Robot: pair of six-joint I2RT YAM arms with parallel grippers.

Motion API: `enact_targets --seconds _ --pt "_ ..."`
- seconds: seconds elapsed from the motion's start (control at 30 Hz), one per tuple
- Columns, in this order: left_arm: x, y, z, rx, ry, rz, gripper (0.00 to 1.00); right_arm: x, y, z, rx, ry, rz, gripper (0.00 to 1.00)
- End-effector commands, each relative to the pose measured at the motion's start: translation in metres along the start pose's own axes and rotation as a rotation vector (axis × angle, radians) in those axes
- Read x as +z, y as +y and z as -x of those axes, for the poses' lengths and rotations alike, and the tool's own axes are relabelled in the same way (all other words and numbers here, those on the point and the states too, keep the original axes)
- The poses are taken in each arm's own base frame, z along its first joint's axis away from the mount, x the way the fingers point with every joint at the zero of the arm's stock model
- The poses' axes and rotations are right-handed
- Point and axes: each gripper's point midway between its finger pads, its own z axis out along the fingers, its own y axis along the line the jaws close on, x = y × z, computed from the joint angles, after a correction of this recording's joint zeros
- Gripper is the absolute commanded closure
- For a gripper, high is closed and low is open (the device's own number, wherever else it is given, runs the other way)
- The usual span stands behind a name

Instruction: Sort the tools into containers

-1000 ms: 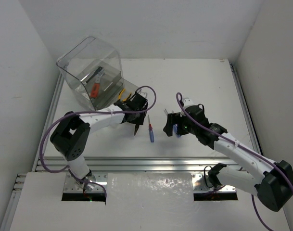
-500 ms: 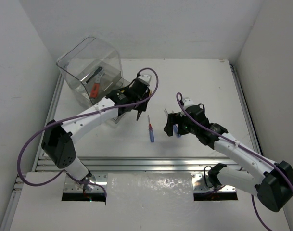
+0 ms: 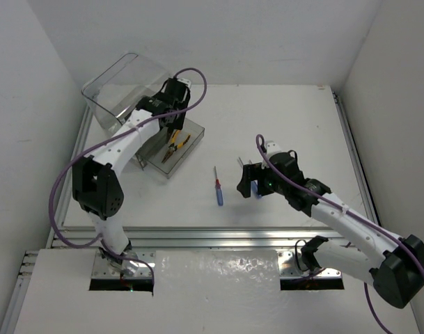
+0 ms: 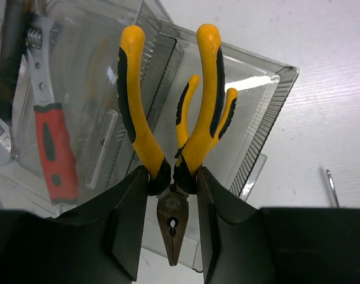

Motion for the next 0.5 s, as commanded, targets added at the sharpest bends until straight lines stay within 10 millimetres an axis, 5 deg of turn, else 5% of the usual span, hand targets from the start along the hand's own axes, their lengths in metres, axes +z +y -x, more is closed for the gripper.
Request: enact_targets --seconds 0.0,0.2,0.27,0.3,0.4,0.47 --pt "-0.003 0.009 0.015 0.051 -0.027 0.005 1.0 -0.006 0.009 0.018 -0.015 -0.056 0.041 0.01" --pt "0.02 0.014 -0.011 0.067 0.055 0.054 0.95 -0.008 0.009 0.02 -0.028 -0.06 0.044 0.01" --pt "0.02 0.014 -0.008 0.059 0.057 0.059 0.72 -0.009 0.009 0.019 -0.03 -0.058 0.047 0.01" --pt "0.018 0.017 -0.006 0.049 0.053 0.073 0.49 -0.009 0.01 0.019 -0.031 -0.059 0.047 0.01" --pt "0.006 0.016 0.005 0.025 0.015 0.055 0.3 -0.008 0.008 0.018 -0.033 -0.056 0.043 0.01" --pt "-0.005 0.016 0.013 0.002 -0.016 0.042 0.27 -0.007 0.007 0.017 -0.034 -0.052 0.04 0.01"
